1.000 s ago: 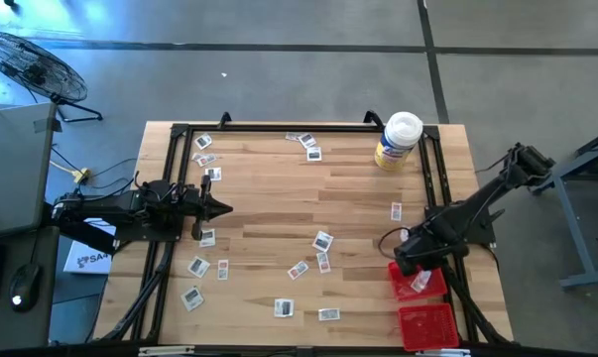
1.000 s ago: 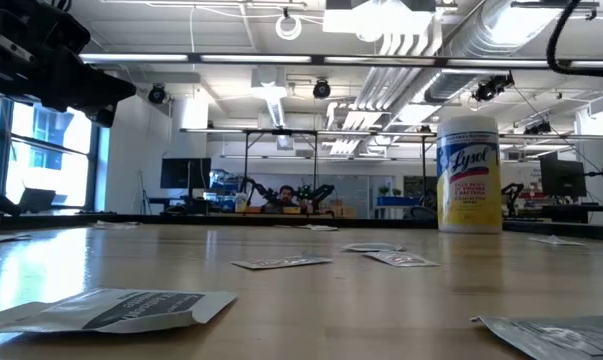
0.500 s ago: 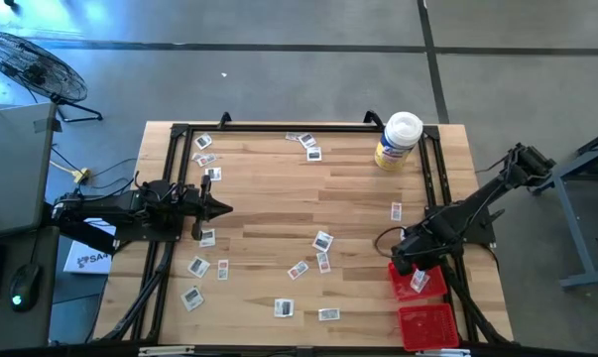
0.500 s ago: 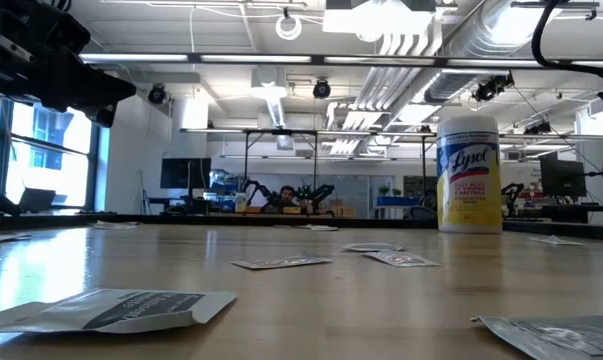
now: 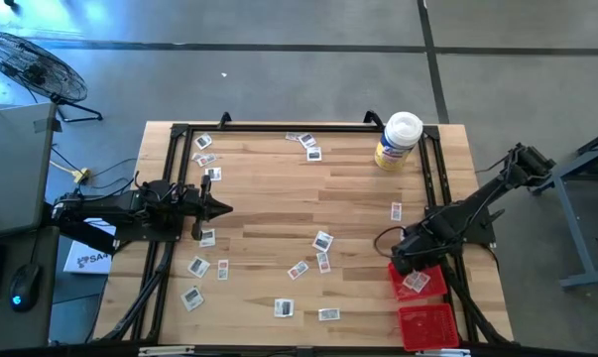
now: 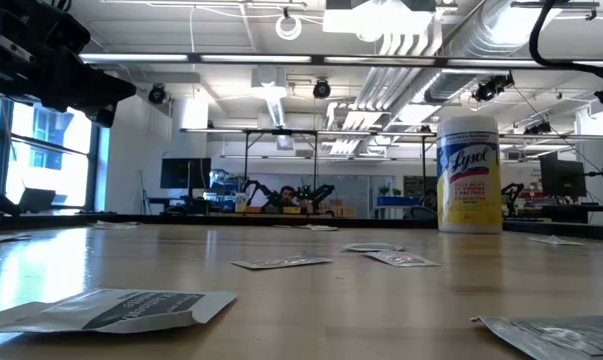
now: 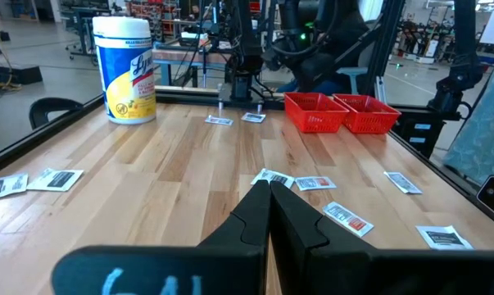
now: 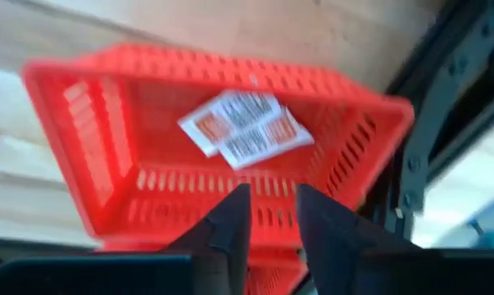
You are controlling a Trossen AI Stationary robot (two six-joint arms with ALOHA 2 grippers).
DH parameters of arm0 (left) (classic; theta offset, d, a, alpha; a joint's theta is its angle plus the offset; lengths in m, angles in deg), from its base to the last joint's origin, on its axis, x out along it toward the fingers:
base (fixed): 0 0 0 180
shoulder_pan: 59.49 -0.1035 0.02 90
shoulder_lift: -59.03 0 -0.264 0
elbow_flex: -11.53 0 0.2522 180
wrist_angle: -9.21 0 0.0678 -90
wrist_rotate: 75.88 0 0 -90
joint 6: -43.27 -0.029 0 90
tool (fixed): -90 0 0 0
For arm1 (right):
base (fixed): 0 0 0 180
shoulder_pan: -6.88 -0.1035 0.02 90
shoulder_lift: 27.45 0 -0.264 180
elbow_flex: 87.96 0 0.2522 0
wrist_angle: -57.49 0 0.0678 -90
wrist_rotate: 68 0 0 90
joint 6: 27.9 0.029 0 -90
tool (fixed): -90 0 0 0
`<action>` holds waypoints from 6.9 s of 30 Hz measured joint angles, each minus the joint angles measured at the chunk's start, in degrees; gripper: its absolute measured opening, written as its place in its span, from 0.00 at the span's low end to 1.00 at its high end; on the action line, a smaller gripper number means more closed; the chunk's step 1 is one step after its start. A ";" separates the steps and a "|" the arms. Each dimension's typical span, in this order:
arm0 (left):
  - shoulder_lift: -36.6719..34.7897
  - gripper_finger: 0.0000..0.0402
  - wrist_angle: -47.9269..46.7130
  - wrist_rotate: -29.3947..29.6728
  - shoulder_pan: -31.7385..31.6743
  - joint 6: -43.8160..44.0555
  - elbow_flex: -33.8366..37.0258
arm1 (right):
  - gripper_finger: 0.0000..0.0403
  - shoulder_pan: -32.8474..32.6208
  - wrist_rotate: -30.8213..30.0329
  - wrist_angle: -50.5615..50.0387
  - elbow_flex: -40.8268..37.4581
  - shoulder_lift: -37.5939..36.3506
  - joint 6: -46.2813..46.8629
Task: Pick & Place First Aid Supplies
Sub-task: Put the white ointment pack into the top red bin, then put the white towelette pack into the bottom red bin
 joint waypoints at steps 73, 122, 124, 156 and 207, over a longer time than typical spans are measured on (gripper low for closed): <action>0.00 0.00 0.00 0.00 0.01 0.00 0.00 | 0.25 47.03 -21.24 16.80 -13.83 -0.65 -48.62; 0.00 0.00 0.00 0.02 0.00 0.00 0.00 | 0.00 33.89 -19.23 -5.79 15.18 7.57 -46.22; 0.00 0.00 -0.02 0.01 0.01 0.00 0.00 | 0.00 29.46 -18.06 -8.23 17.14 7.56 -41.38; 0.00 0.00 -0.01 0.02 0.00 0.00 0.00 | 0.18 -4.27 -8.37 8.93 -1.18 7.54 -1.31; 0.00 0.00 0.00 0.00 0.00 0.00 0.01 | 0.21 20.15 -16.74 13.69 -12.49 8.29 -7.35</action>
